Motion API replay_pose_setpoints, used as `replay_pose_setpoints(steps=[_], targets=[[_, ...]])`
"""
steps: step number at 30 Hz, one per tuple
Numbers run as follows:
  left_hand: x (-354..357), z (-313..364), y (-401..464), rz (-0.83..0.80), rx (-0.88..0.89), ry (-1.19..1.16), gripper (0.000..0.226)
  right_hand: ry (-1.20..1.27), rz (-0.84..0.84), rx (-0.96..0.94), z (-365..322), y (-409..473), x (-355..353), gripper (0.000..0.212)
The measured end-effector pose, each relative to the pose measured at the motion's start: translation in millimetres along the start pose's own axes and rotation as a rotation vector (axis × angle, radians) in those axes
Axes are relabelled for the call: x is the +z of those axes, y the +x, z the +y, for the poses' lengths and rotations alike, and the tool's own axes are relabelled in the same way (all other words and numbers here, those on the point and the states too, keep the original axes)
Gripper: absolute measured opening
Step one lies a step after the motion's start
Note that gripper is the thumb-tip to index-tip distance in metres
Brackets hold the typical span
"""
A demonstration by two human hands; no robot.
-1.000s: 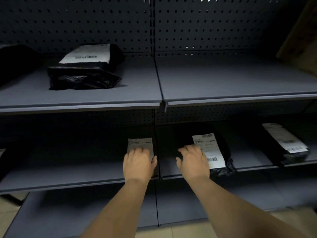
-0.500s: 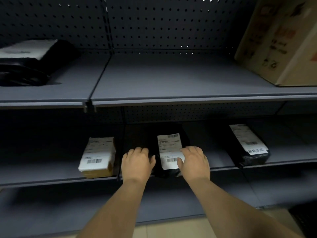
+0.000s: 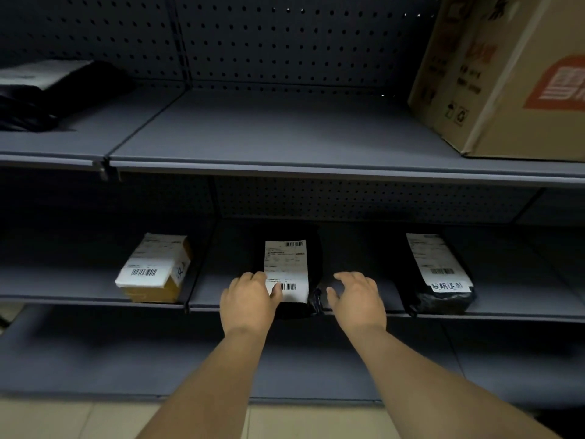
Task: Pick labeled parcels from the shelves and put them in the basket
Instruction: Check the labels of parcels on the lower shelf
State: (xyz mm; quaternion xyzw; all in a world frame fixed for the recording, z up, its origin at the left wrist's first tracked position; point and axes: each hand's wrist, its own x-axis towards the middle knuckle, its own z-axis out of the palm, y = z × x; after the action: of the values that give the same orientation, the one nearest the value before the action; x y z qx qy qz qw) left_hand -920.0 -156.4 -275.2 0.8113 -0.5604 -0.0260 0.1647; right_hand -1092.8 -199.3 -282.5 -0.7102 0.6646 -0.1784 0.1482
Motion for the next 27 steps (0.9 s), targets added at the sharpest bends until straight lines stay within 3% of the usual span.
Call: replay_pose_setpoints(steps=[3, 6, 12, 16, 21, 27], targets=[[5, -4, 1, -0.022, -0.093, -0.07, 0.034, 0.064, -0.037, 0.066, 0, 4, 8, 0.04], [15, -11, 10, -0.072, -0.247, -0.297, 0.036, 0.168, -0.123, 0.173, -3, 13, 18, 0.042], [40, -27, 39, -0.198, -0.558, -0.707, 0.037, 0.587, -0.283, 0.482, -7, 40, 41, 0.05], [52, -36, 59, -0.212, -0.706, -0.947, 0.023, 0.815, -0.343, 0.658, -10, 57, 51, 0.047], [66, -44, 74, -0.341, -0.755, -1.056, 0.03, 1.022, -0.399, 0.758, -13, 66, 65, 0.051], [81, -46, 87, -0.431, -0.701, -1.163, 0.03, 1.113, -0.437, 0.747, -16, 77, 76, 0.036]])
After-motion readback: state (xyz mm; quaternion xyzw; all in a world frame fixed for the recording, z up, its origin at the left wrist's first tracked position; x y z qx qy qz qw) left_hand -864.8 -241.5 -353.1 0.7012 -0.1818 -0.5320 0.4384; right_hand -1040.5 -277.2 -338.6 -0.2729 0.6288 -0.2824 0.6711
